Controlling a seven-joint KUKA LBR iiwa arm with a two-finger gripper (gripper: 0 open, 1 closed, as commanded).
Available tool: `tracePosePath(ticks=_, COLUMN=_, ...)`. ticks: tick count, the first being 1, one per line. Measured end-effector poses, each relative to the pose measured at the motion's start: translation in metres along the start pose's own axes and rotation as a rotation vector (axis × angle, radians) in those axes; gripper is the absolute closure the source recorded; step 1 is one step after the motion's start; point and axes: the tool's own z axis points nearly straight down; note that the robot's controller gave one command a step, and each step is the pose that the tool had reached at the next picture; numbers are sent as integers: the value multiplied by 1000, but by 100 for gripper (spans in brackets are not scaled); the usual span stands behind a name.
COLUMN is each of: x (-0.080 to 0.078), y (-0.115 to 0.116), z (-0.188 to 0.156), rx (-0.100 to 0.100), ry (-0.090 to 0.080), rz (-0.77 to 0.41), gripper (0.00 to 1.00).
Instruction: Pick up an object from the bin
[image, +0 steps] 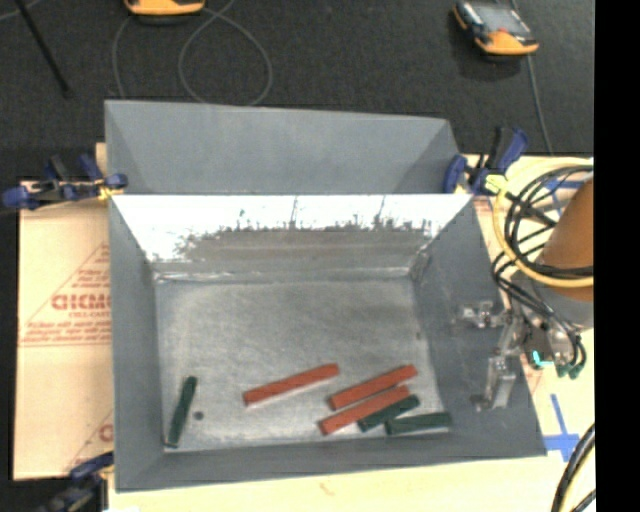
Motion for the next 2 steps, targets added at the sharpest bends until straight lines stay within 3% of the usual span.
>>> tracePosePath(ticks=1, x=-5, y=33, z=130, rx=-1, ry=0, rz=-78, gripper=0)
tracePosePath(ticks=2, x=-10, y=79, z=152, rx=1, ry=-10, rz=-120, gripper=0)
